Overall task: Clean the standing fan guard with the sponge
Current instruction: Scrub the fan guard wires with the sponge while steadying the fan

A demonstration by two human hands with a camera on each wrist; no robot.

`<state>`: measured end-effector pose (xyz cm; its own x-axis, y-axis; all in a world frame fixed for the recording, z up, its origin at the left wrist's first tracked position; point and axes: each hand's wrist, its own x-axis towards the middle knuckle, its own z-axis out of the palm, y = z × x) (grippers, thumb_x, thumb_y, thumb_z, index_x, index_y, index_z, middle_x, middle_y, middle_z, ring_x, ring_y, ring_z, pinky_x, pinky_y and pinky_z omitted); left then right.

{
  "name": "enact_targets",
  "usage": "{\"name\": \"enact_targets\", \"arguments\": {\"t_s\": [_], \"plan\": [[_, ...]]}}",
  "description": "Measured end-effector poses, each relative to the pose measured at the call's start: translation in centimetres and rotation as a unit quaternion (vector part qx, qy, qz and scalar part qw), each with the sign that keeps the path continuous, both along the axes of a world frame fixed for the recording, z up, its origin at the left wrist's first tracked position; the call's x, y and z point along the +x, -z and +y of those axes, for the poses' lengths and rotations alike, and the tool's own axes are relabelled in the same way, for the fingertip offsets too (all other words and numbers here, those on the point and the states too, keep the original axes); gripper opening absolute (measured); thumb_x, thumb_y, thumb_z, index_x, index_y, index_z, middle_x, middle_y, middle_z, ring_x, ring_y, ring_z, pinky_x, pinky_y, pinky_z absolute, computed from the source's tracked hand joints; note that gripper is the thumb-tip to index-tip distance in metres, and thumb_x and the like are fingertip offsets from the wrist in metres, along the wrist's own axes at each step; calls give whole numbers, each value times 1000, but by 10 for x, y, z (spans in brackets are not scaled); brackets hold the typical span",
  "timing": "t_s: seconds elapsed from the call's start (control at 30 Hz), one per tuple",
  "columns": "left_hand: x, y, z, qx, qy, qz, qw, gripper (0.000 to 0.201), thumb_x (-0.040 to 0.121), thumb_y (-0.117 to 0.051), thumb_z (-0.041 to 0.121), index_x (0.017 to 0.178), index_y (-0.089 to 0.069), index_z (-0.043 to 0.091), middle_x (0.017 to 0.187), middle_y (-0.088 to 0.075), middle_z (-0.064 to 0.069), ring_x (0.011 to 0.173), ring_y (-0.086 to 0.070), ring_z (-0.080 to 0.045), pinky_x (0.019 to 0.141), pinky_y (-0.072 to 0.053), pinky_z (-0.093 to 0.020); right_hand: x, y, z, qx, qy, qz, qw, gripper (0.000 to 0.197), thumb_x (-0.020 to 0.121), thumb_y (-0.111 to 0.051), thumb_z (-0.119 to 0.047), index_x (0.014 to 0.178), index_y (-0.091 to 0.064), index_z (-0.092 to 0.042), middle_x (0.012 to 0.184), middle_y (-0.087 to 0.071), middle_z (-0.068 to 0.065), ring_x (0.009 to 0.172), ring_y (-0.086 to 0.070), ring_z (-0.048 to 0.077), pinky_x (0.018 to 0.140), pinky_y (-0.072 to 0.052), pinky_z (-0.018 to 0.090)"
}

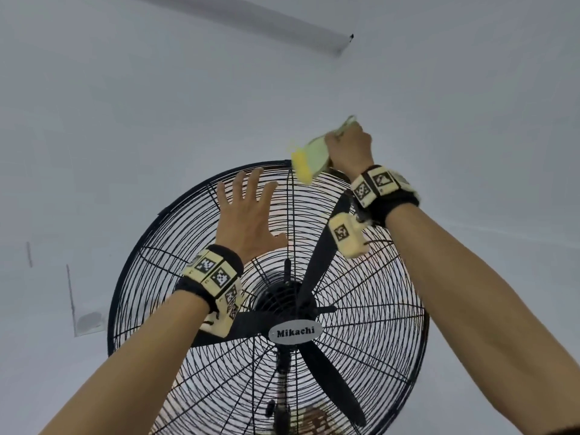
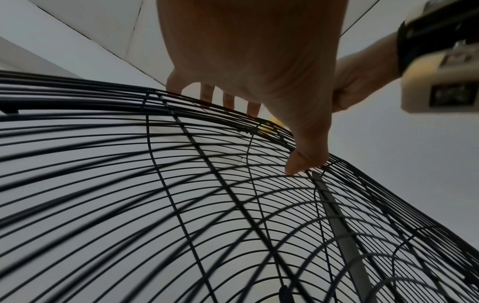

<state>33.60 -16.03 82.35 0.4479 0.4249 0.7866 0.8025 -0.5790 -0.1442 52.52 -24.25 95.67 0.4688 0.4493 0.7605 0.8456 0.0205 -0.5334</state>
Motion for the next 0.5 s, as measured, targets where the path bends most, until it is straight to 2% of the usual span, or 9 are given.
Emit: {"name": "enact_targets", "arguments": {"t_s": [0.13,0.23,0.3,0.37,0.4,0.43,0.5], "plan": [[0,-2,2,-7,-2,8,1000,110,72,-66,77,159,-20,27,172,-8,-9,157,-6,-40,123,-11,-70,42,5,-23,-30,112,73,991,50,105,-51,-19,146,-35,5,149,-46,25,138,-46,38,106,-39,35],[2,-2,1,-5,-5,12,1000,110,74,-64,78,160,-17,28,172,-5,-9,158,-5,-40,123,-10,-70,41,8,-33,-45,136,58,988,48,106,-47,-13,148,-30,4,151,-40,25,140,-43,38,108,-41,41],[3,-1,-1,0,-8,12,1000,110,75,-63,79,161,-16,27,173,-5,-9,158,-5,-40,122,-10,-71,24,4,-25,-31,116,8,993,44,108,-43,-15,146,-33,5,147,-44,27,133,-48,41,102,-44,43],[2,0,-1,-3,-17,18,1000,111,76,-61,79,161,-14,27,173,-2,-9,158,-3,-40,123,-9,-70,1,0,-10,-8,53,-26,998,41,109,-42,-21,140,-40,6,137,-53,27,122,-57,40,88,-47,37],[2,0,0,-5,-20,20,1000,111,76,-60,79,162,-14,27,173,-1,-9,158,-2,-40,123,-9,-70,-9,0,-4,3,22,-27,999,42,110,-42,-24,137,-43,7,132,-58,26,119,-59,40,81,-44,33],[1,-1,0,-7,-20,20,1000,111,76,-60,79,162,-13,27,173,-1,-9,158,-1,-40,123,-9,-70,-17,0,2,4,2,-23,1000,42,110,-42,-26,136,-44,7,130,-60,26,118,-59,40,80,-42,32],[-1,-1,2,-10,-15,18,1000,110,76,-60,79,162,-14,27,173,-2,-9,158,-1,-39,123,-9,-70,-18,4,8,-2,-4,-10,1000,42,110,-42,-24,137,-42,8,132,-58,27,122,-55,42,84,-40,34]]}}
